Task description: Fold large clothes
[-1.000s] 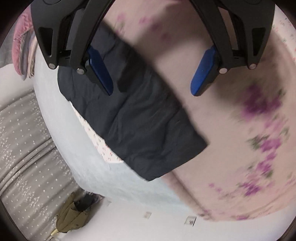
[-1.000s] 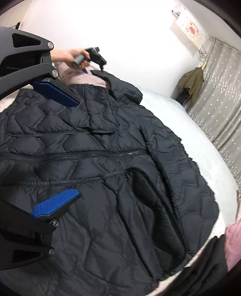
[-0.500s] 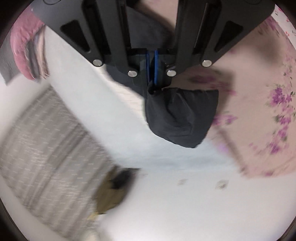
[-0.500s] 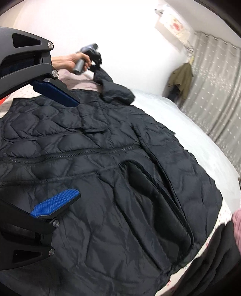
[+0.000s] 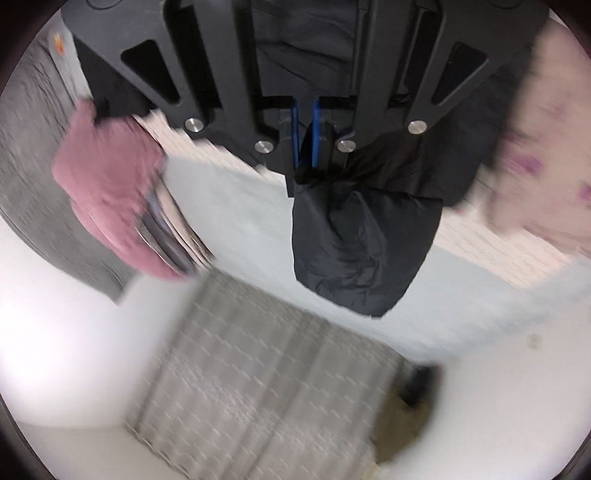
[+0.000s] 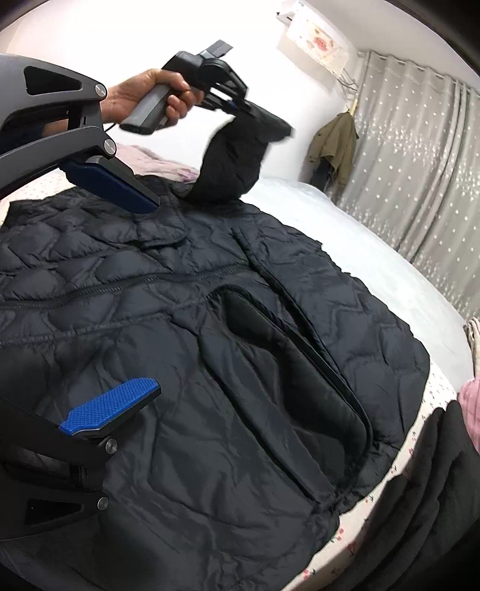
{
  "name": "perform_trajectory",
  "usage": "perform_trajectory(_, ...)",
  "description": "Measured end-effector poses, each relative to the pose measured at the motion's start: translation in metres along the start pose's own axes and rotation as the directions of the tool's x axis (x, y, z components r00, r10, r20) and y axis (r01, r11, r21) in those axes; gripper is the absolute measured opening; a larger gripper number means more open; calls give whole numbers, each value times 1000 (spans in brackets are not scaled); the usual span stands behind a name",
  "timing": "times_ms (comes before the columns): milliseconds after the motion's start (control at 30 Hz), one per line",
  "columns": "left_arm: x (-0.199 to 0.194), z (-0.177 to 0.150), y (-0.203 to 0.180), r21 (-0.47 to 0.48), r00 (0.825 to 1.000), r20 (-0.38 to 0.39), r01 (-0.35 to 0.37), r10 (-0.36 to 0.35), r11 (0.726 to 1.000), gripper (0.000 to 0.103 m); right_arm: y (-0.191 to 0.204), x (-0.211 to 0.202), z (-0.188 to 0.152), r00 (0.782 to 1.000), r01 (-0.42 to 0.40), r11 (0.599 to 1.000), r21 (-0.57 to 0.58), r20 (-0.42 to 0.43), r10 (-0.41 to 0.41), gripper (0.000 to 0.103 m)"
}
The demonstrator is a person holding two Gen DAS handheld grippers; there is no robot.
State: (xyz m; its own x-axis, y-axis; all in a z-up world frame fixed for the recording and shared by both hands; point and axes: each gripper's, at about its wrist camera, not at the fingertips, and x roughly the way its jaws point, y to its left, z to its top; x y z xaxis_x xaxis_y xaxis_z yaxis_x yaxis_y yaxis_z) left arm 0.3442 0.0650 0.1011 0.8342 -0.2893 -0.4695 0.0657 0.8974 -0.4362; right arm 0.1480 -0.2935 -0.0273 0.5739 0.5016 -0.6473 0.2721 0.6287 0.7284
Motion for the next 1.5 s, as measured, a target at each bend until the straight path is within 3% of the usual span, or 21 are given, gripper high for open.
perform_trajectory(67, 23, -23, -14, -1, 990, -116, 76, -75, 997, 31, -6, -1, 3, 1000, 16, 1000, 12, 11, -16, 92)
perform_trajectory(100, 25, -40, -22, -3, 982, -162, 98, -97, 995, 48, -9, -1, 5, 1000, 22, 1000, 18, 14, -22, 92)
perform_trajectory(233, 33, -77, -26, -1, 959, -257, 120, -116, 993, 50, -22, 0, 9, 999, 34, 998, 58, 0, -34, 92)
perform_trajectory(300, 32, -80, -16, -30, 950, -278, 139, -142, 990, 50, -22, 0, 9, 999, 32, 998, 60, -1, -32, 92)
perform_trajectory(500, -8, -96, 11, -89, 954, -284, 75, -97, 993, 51, -17, -1, 8, 1000, 28, 999, 33, -3, -28, 92)
perform_trajectory(600, -32, -112, 20, -117, 956, -290, 5, -39, 993, 53, -22, -5, 11, 999, 34, 998, 51, 12, -35, 92)
perform_trajectory(733, -73, -126, 24, -52, 952, -286, -128, 108, 990, 62, -26, -9, 15, 997, 68, 996, 48, 39, -70, 92)
perform_trajectory(867, -123, -144, 37, -73, 957, -226, -205, 184, 976, 70, -27, -11, 17, 996, 73, 997, 39, 48, -75, 92)
perform_trajectory(1000, -147, -160, 53, -64, 944, -229, -257, 236, 964, 71, -25, -28, 17, 990, 79, 997, 18, 119, -80, 92)
perform_trajectory(1133, -172, -173, 80, -86, 945, -224, -264, 240, 961, 71, -7, -57, 13, 958, 162, 982, -95, 256, -133, 92)
perform_trajectory(1300, -199, -181, 115, -79, 934, -229, -298, 273, 951, 71, 13, -80, 1, 876, 354, 909, -221, 418, -239, 92)
perform_trajectory(1367, -210, -184, 129, -68, 927, -229, -320, 298, 945, 71, 17, -86, -3, 852, 403, 880, -252, 455, -260, 92)
perform_trajectory(1433, -216, -186, 141, -89, 928, -246, -307, 278, 947, 72, 19, -92, -8, 822, 464, 844, -268, 485, -298, 92)
perform_trajectory(1500, -219, -188, 152, -123, 931, -271, -284, 243, 951, 72, 14, -98, -8, 816, 481, 836, -264, 484, -316, 92)
